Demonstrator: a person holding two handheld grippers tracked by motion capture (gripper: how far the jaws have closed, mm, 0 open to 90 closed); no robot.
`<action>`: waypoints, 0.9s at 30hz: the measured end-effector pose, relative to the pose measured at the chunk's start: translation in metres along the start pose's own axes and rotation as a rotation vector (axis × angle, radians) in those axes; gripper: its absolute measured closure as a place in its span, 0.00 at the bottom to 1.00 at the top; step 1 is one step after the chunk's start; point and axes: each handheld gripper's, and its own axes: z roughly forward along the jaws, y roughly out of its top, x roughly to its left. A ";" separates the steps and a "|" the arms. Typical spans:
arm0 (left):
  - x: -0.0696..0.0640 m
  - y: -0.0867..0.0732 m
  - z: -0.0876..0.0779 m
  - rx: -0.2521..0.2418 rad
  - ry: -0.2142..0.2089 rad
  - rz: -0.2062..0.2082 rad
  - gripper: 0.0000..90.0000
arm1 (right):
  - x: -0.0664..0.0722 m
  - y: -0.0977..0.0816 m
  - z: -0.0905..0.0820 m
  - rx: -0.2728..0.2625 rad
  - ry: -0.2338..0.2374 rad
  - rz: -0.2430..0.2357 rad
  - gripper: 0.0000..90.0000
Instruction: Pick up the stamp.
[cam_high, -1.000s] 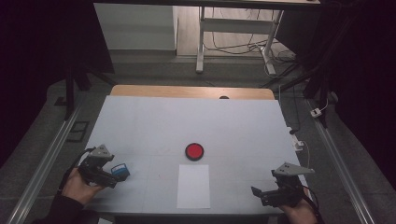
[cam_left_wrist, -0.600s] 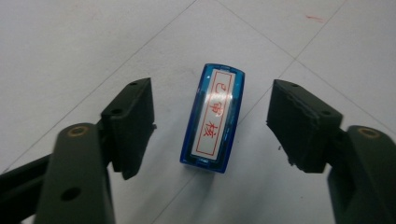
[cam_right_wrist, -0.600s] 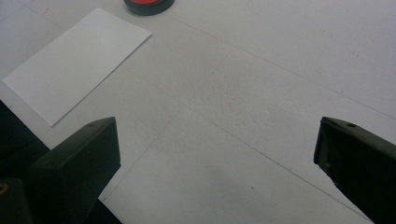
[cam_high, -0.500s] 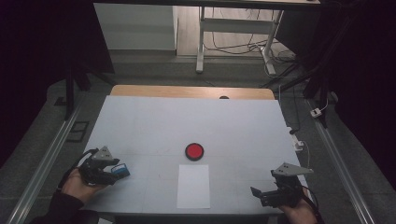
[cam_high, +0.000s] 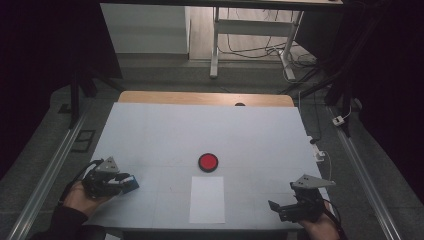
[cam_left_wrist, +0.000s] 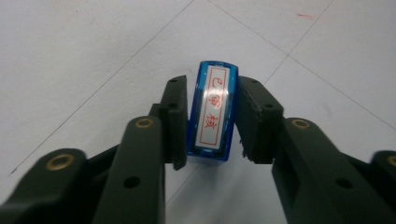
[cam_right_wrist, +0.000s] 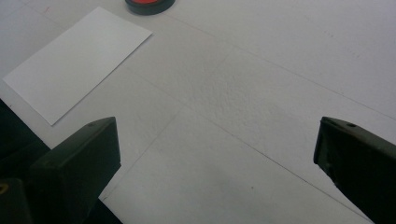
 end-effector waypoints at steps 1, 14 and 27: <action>0.000 0.000 0.000 -0.001 0.000 -0.001 0.76 | 0.000 0.000 0.000 -0.002 0.001 0.003 0.01; 0.000 0.002 -0.005 -0.025 0.007 -0.055 0.78 | -0.001 0.000 0.000 -0.005 0.001 0.006 0.01; -0.011 0.011 -0.013 -0.058 0.039 -0.057 0.78 | -0.001 0.000 0.000 0.000 0.003 0.007 0.01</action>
